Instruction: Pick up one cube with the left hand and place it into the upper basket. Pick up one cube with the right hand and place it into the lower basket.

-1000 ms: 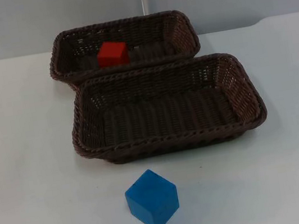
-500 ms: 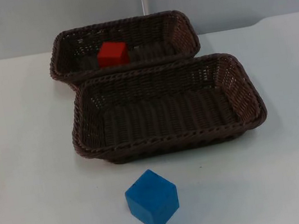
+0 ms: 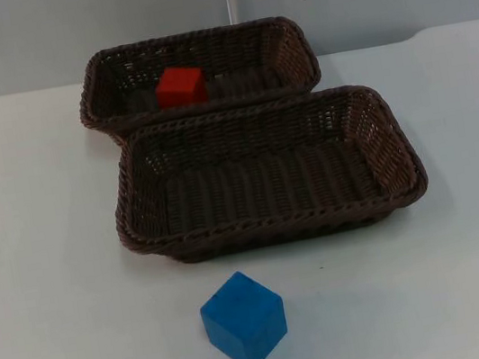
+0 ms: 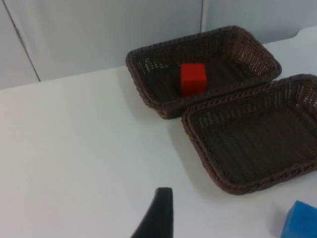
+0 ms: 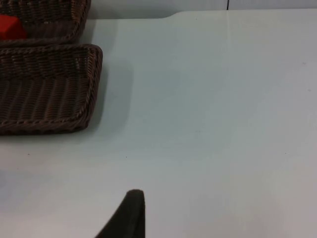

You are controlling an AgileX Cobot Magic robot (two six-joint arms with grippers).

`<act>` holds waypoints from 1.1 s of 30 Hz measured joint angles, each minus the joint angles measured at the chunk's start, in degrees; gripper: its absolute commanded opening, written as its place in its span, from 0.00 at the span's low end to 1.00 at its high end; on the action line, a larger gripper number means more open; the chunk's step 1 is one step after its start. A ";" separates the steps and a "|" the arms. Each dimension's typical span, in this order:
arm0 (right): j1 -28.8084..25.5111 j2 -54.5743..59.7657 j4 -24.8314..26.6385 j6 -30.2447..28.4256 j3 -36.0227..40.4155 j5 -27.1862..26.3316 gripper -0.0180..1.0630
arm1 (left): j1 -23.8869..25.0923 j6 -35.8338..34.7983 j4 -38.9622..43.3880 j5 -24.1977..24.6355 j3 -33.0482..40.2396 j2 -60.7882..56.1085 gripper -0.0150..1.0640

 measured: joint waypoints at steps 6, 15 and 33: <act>0.00 0.00 0.00 0.00 0.00 0.00 0.99 | 0.00 0.00 0.00 1.69 0.64 -2.67 0.78; 0.00 0.00 0.00 0.00 0.00 0.00 0.99 | 0.00 -2.19 0.00 0.20 9.44 -10.16 0.78; 0.00 0.58 0.82 -0.46 -0.22 0.00 0.92 | 0.00 -2.39 2.30 0.19 9.50 -10.86 0.78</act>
